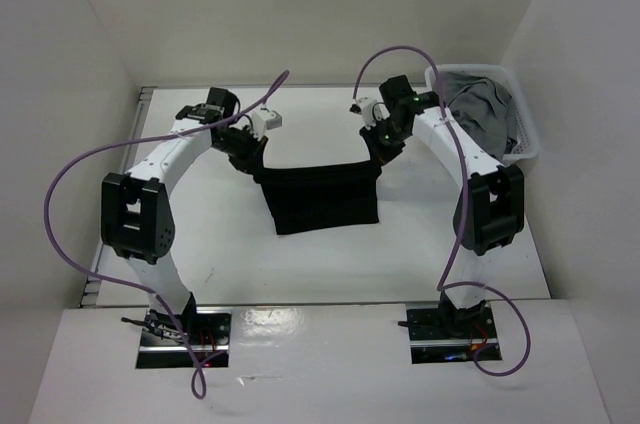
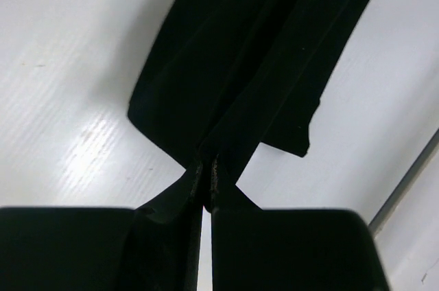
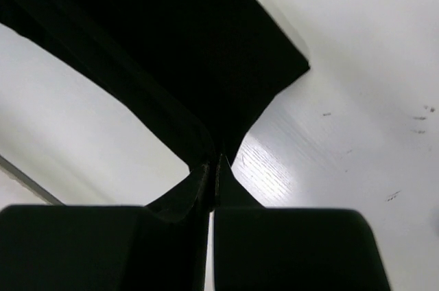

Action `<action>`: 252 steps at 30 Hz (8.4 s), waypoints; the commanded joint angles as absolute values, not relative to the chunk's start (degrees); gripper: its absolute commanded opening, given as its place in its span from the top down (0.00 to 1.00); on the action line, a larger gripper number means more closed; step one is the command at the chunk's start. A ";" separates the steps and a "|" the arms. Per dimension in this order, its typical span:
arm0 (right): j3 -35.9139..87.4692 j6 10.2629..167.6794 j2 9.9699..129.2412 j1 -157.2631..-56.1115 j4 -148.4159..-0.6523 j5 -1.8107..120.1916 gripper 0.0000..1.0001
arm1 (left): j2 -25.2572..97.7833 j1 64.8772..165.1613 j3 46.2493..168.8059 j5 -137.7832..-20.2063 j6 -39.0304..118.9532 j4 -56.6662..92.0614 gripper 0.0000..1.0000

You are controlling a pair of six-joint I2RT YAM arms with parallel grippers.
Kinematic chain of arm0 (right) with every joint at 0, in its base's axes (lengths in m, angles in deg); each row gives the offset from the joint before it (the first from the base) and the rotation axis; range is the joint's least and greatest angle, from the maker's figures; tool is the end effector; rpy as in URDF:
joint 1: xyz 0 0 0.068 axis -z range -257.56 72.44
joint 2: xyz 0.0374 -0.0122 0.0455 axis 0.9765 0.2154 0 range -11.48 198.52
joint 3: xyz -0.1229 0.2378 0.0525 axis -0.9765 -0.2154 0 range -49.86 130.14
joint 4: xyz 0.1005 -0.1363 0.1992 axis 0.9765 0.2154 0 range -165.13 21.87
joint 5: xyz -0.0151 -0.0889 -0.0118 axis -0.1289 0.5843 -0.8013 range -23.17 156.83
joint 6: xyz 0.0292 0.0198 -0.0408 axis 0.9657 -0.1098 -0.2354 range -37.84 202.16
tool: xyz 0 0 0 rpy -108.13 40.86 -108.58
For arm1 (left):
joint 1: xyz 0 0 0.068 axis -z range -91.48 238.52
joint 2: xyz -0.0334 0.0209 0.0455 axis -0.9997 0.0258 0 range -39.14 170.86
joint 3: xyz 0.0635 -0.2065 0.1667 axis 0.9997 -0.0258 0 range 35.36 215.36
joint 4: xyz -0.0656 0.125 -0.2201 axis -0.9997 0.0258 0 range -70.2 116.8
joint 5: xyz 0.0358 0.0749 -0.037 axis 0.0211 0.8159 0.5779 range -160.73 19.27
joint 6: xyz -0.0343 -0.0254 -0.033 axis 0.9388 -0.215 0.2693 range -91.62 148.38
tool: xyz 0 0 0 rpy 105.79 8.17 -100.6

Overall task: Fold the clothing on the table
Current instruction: Fold the skirt

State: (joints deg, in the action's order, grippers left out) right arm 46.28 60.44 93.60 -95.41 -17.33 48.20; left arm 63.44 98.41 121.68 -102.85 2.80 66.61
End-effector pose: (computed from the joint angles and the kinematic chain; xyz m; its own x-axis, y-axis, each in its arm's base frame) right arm 0.3606 0.1281 0.2907 -0.6605 -0.5811 -0.4755 -0.7050 0.6978 0.1265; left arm 0.3679 -0.0833 0.2673 -0.6269 0.4806 -0.6132 0.7245 0.6491 -0.2320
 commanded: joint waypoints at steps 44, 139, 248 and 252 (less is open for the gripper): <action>48.59 62.82 93.55 -98.48 -41.81 70.96 1.00 | 63.59 103.11 126.15 -89.72 9.22 52.67 1.00; 45.93 51.47 93.54 -113.77 -13.59 56.99 0.01 | 30.83 85.63 98.12 -95.17 15.63 58.13 0.19; 33.82 49.64 97.51 -112.01 -16.95 55.93 0.01 | 26.07 69.80 93.54 -99.20 13.79 59.88 0.01; 32.77 49.11 96.99 -112.01 -14.84 53.65 0.01 | 26.07 69.80 93.54 -99.21 13.27 59.88 0.01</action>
